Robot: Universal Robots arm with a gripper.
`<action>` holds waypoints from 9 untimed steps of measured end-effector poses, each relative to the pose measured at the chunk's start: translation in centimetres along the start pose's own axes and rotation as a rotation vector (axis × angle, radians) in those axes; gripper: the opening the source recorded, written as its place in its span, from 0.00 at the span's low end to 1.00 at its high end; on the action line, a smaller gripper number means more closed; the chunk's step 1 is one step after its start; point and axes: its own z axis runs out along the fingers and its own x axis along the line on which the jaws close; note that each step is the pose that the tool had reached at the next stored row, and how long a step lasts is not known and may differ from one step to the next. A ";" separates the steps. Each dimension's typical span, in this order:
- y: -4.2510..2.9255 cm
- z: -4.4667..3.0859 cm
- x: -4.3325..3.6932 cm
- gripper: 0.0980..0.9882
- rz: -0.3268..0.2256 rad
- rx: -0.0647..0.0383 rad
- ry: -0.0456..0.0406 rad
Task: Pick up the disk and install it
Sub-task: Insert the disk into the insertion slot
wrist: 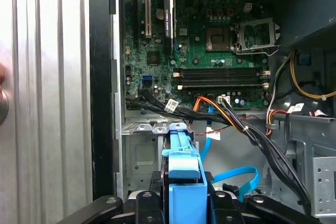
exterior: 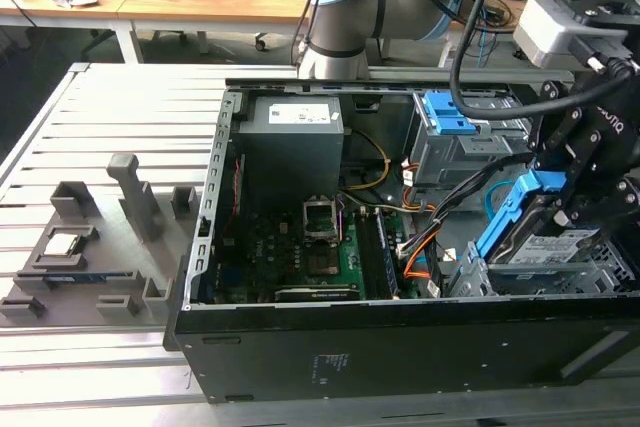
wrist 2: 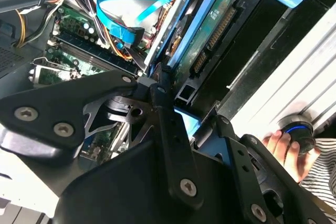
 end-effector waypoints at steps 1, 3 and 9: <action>-0.01 0.19 0.00 0.30 0.000 0.000 0.0000; -0.02 0.64 0.00 0.30 0.000 0.000 0.0001; -0.03 0.70 0.00 0.32 0.000 0.000 0.0001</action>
